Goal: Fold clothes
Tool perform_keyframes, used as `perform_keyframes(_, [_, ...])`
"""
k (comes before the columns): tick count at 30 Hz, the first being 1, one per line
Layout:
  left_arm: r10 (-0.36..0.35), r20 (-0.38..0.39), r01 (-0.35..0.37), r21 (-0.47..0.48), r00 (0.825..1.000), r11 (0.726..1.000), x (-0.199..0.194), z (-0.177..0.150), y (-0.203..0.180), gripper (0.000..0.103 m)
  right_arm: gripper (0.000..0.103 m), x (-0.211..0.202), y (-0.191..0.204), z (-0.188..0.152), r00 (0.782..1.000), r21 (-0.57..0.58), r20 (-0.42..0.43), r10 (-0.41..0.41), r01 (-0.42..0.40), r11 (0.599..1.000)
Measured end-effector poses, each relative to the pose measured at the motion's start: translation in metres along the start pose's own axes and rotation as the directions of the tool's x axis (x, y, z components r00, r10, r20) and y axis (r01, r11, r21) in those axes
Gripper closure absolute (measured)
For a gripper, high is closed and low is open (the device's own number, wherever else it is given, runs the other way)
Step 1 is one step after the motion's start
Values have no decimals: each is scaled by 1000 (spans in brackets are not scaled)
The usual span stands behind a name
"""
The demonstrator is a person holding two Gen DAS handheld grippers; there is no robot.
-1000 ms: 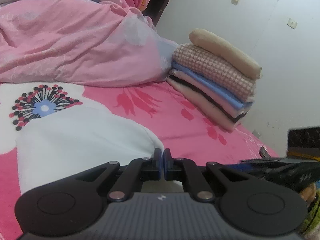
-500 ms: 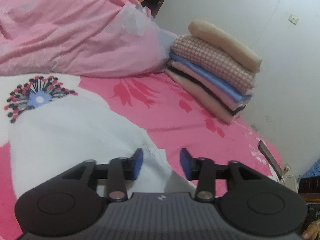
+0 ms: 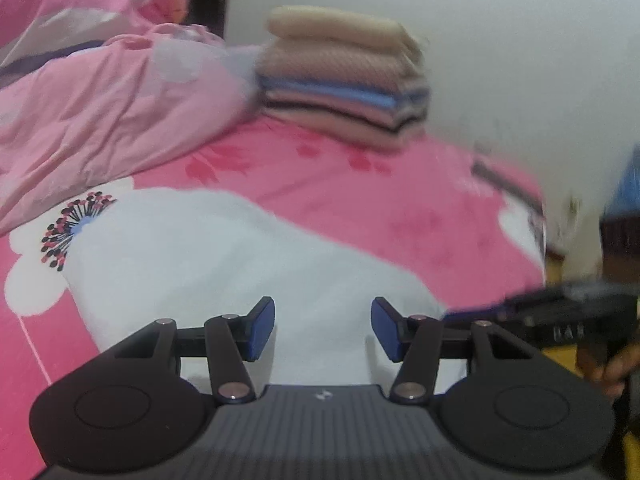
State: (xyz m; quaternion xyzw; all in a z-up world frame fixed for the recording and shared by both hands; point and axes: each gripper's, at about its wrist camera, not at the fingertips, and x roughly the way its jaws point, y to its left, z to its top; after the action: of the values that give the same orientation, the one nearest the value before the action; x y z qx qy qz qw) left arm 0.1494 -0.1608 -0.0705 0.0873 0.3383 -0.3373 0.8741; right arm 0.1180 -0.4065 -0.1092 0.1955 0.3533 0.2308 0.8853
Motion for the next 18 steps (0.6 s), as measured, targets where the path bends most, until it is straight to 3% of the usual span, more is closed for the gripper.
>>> perform_keyframes(5, [23,19,-23,41,1000,999,-14,-15,-7,48,89,-27,15,1,994,-35,86,-63,67,997])
perform_keyframes(10, [2,49,-8,118,999,993,-44,-34,-17,48,87,-35,1,-8,995,189,100,17,-35,981])
perform_keyframes(15, [3,23,-7,180,1000,984,-50,-56,-34,57,83,-34,-16,-21,989,418,115,93,-133,899])
perform_keyframes(18, [6,15,-9,188,1000,982,-50,-65,-38,60,79,-29,-18,-24,990,465,115,87,-131,876])
